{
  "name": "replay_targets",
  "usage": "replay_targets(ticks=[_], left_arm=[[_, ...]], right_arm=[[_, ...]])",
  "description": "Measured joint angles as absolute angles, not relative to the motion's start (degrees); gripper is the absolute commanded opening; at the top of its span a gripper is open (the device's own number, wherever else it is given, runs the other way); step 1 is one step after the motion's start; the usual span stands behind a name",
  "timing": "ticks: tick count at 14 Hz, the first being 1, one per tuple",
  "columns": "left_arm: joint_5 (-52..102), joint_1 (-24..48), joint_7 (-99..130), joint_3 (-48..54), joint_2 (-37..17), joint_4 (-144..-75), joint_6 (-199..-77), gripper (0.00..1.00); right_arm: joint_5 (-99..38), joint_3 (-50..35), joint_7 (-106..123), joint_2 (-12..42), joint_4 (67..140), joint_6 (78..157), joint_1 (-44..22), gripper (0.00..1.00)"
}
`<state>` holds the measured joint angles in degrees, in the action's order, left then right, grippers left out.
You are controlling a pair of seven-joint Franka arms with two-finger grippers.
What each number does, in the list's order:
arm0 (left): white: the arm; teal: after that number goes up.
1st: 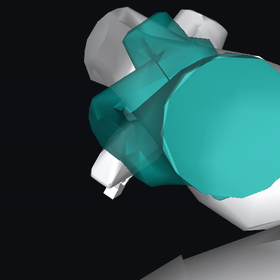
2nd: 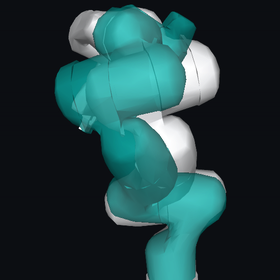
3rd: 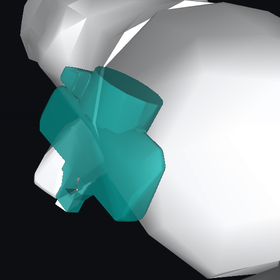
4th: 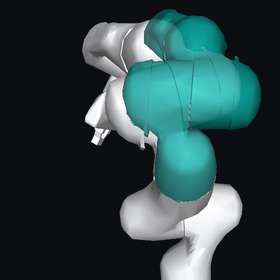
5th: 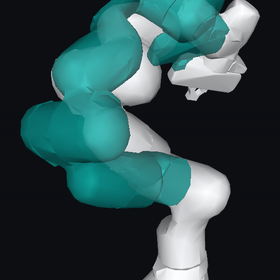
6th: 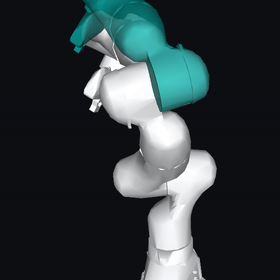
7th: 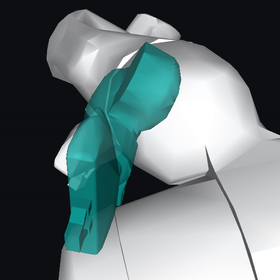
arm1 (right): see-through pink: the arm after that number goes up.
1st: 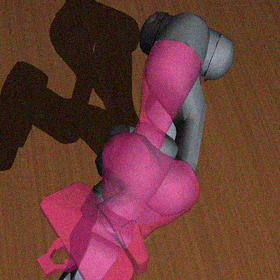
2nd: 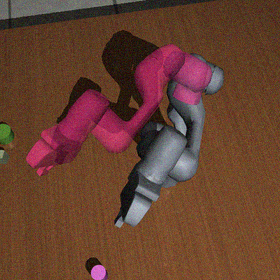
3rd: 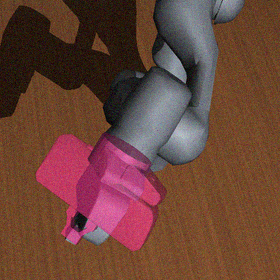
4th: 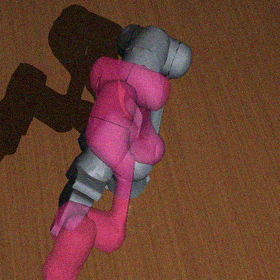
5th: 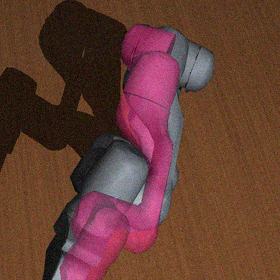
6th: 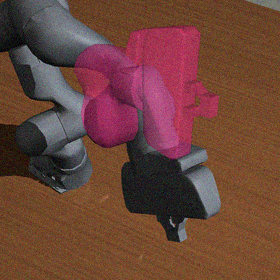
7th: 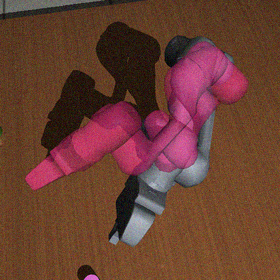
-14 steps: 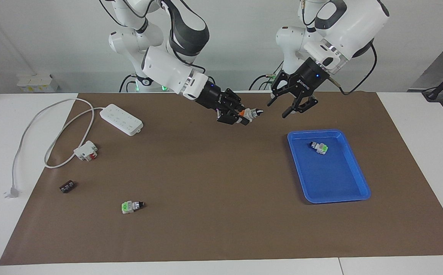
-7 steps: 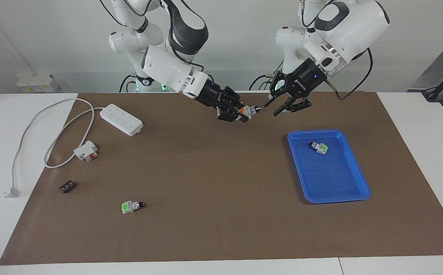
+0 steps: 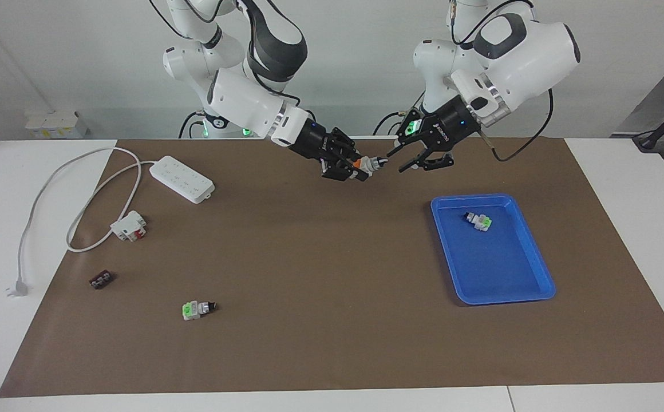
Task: Turn and place switch with both arms
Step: 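Close the left gripper on the switch held by the right gripper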
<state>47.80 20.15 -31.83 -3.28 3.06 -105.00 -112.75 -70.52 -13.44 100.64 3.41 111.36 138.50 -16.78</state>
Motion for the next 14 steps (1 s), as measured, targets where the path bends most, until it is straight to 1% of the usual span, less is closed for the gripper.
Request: replay_targets(ticks=[14], left_arm=[[47.9, 22.0, -33.1, -2.6, 3.0, -105.0, -112.7, 0.38]], right_arm=[[-69.9, -13.4, 100.7, 2.9, 112.2, 138.3, -16.6, 0.0]])
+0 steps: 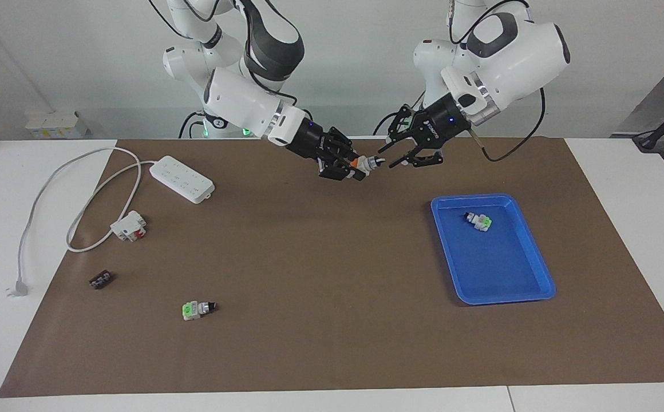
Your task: Turn and place switch with both arms
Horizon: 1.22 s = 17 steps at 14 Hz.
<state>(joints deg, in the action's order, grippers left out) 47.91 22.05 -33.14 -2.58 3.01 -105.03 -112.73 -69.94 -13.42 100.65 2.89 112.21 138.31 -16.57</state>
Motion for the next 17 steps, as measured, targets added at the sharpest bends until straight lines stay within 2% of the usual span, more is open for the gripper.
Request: replay_targets(ticks=[6, 14, 17], left_arm=[[47.9, 22.2, -35.1, -2.6, 2.6, -105.7, -112.7, 0.36], [47.9, 22.3, -36.5, -2.4, 2.5, -105.9, -112.6, 0.17], [48.1, 22.3, -36.5, -2.3, 2.6, -105.9, -112.4, 0.04]], right_arm=[[-69.9, -13.4, 100.7, 2.7, 112.4, 138.3, -16.6, 0.0], [-69.7, -13.4, 100.7, 2.6, 112.5, 138.3, -16.5, 0.0], [-69.6, -13.4, 100.7, 2.6, 112.6, 138.3, -16.4, 0.0]])
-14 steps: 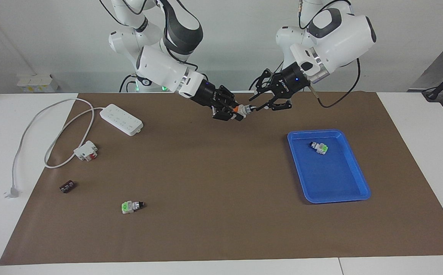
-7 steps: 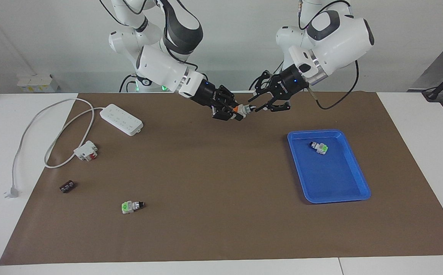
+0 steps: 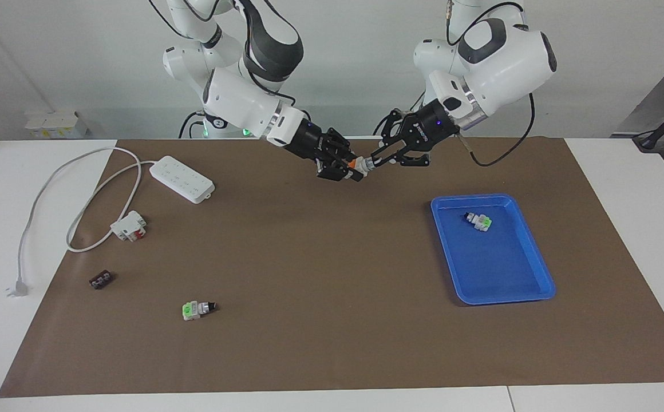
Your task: Turn and place switch with both arms
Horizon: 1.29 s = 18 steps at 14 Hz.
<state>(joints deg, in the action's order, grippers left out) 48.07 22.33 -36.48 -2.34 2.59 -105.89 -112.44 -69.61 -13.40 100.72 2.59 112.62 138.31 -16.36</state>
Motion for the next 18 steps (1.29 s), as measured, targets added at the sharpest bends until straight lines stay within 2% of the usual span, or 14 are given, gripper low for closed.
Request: replay_targets(ticks=[1, 10, 18], left_arm=[[48.1, 22.4, -36.5, -2.3, 2.7, -105.9, -112.4, 0.0], [48.1, 22.5, -35.8, -2.4, 2.6, -105.9, -112.5, 0.0], [47.9, 25.4, -17.1, -2.7, 2.5, -106.2, -116.4, 0.0]], right_arm=[[-69.6, -13.4, 100.7, 2.6, 112.7, 138.3, -16.4, 0.0], [-69.6, -13.4, 100.7, 2.3, 113.0, 138.3, -16.3, 0.0], [-69.2, -12.8, 100.8, 1.6, 113.9, 138.3, -15.7, 0.0]])
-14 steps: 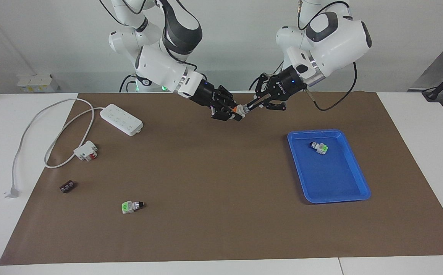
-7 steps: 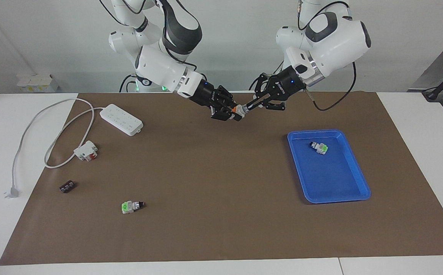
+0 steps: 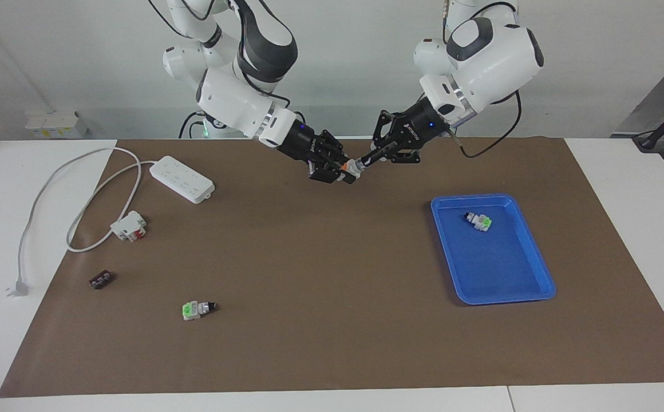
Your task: Turn and place switch with both arms
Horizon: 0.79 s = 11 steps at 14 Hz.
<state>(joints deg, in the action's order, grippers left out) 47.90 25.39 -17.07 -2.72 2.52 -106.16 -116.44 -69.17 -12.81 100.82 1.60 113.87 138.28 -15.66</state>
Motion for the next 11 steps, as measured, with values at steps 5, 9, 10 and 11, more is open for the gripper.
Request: replay_targets(ticks=[5, 9, 10, 11], left_arm=[[47.9, 25.5, -5.3, -2.7, 2.5, -106.2, -116.5, 0.0], [47.1, 26.1, 7.7, -2.7, 2.5, -106.3, -117.3, 0.0], [46.2, 26.2, 10.3, -2.7, 2.5, -106.3, -117.3, 0.0], [45.3, 26.5, 13.6, -2.7, 2.6, -106.3, -117.4, 0.0]], right_arm=[[-68.9, -12.8, 100.8, 1.6, 114.0, 138.3, -15.7, 0.0], [-68.5, -12.8, 100.8, 1.6, 114.1, 138.3, -15.6, 0.0], [-68.5, -12.9, 100.8, 1.6, 114.2, 138.3, -15.6, 0.0], [-68.4, -12.9, 100.8, 1.6, 114.4, 138.3, -15.6, 0.0]])
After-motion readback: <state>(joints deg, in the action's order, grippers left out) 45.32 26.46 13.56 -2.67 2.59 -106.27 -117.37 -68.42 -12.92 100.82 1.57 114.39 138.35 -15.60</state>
